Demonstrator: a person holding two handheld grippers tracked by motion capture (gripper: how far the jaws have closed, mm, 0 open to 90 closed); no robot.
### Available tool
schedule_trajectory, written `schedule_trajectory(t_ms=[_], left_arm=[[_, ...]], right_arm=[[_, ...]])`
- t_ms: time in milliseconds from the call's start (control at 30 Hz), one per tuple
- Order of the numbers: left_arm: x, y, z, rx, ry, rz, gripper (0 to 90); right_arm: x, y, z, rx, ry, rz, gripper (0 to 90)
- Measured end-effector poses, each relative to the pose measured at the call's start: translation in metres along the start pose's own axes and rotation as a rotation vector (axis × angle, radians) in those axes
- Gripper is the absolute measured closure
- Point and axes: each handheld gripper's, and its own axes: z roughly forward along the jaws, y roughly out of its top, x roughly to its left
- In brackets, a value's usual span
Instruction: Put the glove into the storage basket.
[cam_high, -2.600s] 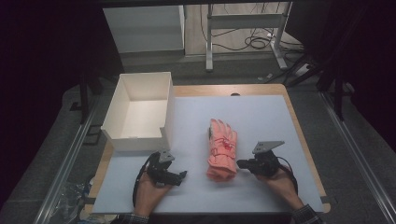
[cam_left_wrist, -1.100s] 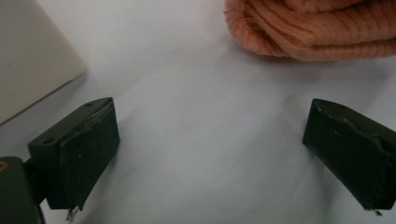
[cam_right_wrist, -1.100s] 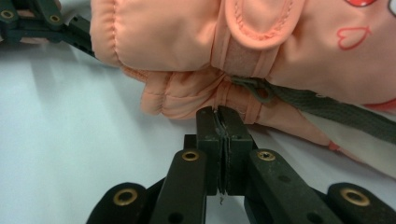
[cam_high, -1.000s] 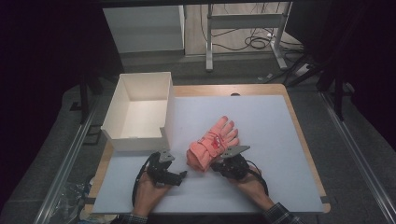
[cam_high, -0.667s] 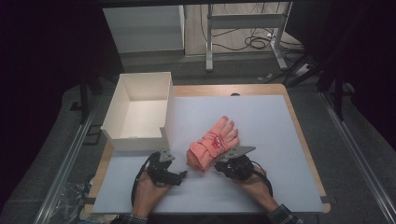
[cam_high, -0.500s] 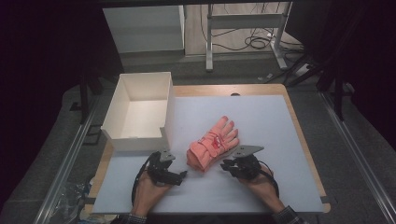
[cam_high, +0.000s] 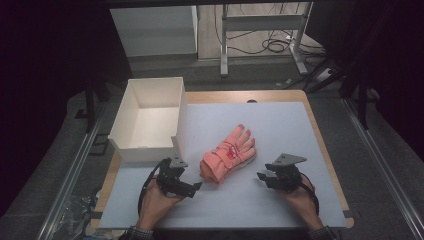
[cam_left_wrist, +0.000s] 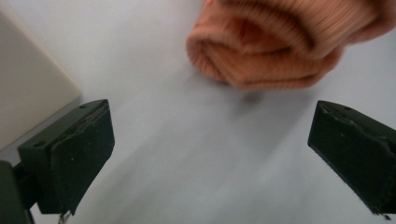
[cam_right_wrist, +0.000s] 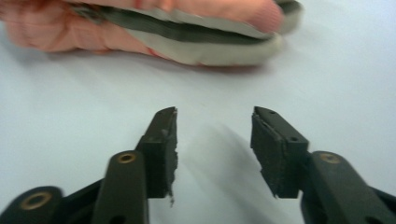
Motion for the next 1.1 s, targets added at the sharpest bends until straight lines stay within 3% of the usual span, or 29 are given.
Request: schedule_trajectory(t_ms=[233,400,500,633,800,1100], left_arm=[[-0.009,0.022,-0.011,-0.016,-0.029,0.016,0.0],[-0.013,0.042,-0.007,-0.007,-0.033,0.039,0.0],[-0.016,0.055,-0.002,0.002,-0.038,0.055,0.0],[-0.022,0.073,0.007,0.010,-0.040,0.078,0.0],[-0.028,0.092,0.024,0.028,-0.030,0.111,0.0],[-0.034,0.104,0.063,0.077,-0.007,0.139,0.0]], right_arm=[[-0.014,-0.008,-0.005,0.004,-0.057,0.041,32.2],[-0.022,-0.012,-0.005,0.020,-0.068,0.078,25.1],[-0.024,-0.012,-0.004,0.033,-0.079,0.075,21.2],[-0.021,-0.012,-0.002,0.046,-0.088,0.049,18.5],[-0.021,-0.012,-0.002,0.044,-0.086,0.051,18.2],[-0.021,-0.013,-0.002,0.041,-0.084,0.051,18.2]])
